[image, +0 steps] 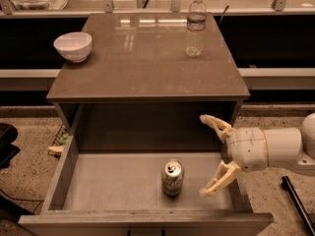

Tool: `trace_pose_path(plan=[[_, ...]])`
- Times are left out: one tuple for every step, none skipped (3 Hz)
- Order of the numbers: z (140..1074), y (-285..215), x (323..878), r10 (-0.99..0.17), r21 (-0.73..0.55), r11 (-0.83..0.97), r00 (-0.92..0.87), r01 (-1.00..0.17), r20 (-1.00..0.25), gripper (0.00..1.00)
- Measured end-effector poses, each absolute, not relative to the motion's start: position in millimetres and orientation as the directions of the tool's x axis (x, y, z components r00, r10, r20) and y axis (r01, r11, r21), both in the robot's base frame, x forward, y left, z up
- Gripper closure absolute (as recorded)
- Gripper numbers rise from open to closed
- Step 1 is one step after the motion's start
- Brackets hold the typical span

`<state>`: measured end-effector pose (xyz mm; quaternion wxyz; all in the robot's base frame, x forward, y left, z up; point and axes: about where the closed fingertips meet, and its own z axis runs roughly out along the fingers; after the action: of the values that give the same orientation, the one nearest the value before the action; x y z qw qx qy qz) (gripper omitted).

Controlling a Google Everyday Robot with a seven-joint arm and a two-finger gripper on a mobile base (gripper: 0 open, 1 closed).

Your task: Pick 7up can from top drawer and place on counter

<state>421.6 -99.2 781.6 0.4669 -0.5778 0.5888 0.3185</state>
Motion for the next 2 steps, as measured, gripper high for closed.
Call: trace_pose_path(plan=[[758,-97,436,-0.377,-0.13,0.129,0.073,-0.983,-0.923,0.0],[736,-98,449,-0.365,-0.104,0.132,0.049,-0.986,-0.93,0.0]])
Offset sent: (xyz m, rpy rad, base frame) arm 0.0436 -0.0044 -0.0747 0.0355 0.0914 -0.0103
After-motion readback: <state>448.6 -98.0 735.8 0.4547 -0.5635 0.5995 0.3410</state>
